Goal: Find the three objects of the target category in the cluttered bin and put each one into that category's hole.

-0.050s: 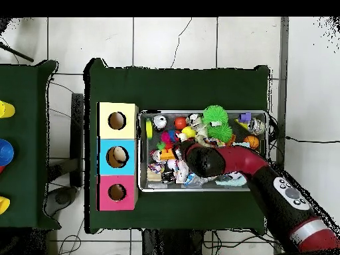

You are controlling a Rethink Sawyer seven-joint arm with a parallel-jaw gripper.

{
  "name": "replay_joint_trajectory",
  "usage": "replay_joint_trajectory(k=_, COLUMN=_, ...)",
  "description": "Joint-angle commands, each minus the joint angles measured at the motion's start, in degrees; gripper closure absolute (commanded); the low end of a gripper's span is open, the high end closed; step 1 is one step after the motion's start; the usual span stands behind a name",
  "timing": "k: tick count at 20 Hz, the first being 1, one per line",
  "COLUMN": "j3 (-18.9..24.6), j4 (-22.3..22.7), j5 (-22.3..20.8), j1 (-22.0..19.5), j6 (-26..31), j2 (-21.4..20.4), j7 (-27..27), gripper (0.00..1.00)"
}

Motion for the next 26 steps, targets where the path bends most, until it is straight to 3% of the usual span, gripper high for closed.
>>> replay_joint_trajectory(k=1, j3=3.6, j4=-0.6, j5=3.2, j1=-3.3, j6=12.1, j2=-6.9, j7=-9.1, gripper=1.00)
replay_joint_trajectory(k=7, j3=5.8, j4=-1.1, j5=3.6, j1=-4.9, j6=17.6, j2=-9.0, j7=-11.8, gripper=1.00)
replay_joint_trajectory(k=21, j3=7.9, j4=-0.1, j5=2.7, j1=-7.1, j6=19.8, j2=-9.5, j7=-13.2, gripper=1.00)
replay_joint_trajectory(k=26, j3=10.2, j4=0.9, j5=4.2, j1=-9.2, j6=23.2, j2=-12.4, j7=-14.6, gripper=1.00)
